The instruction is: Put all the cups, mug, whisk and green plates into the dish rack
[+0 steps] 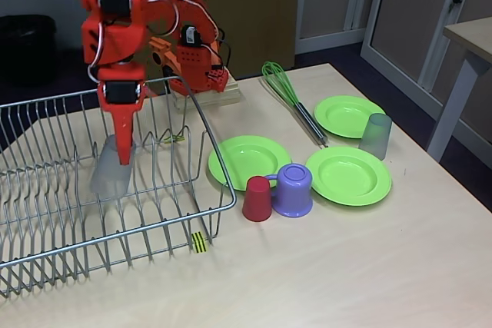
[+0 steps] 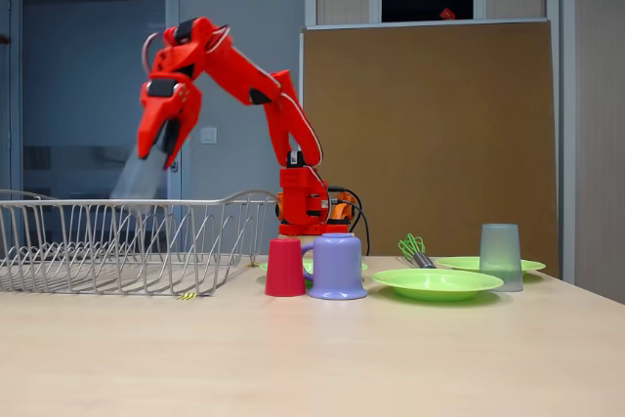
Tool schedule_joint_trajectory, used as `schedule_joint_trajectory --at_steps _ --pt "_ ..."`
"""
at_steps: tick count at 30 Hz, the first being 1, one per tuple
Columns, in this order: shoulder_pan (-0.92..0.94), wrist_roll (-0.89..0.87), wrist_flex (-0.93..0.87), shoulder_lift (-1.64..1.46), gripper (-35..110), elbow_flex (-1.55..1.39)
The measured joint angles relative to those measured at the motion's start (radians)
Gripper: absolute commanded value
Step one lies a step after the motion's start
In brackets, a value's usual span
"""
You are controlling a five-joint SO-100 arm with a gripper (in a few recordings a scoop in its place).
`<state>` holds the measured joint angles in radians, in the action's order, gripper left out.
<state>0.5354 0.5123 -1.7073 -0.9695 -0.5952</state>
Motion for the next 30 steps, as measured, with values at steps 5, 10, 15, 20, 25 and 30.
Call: schedule_joint_trajectory --at_steps 5,10,15,20,25,30 --pt "0.034 0.057 0.017 0.169 12 0.120" --pt "0.034 0.084 0.038 0.267 12 0.196" --pt "0.054 0.104 0.054 0.371 12 0.281" --pt "0.057 0.123 0.072 0.442 17 0.322" --pt "0.075 0.144 0.075 0.456 26 0.330" --pt "0.089 0.143 0.075 0.457 31 0.334"
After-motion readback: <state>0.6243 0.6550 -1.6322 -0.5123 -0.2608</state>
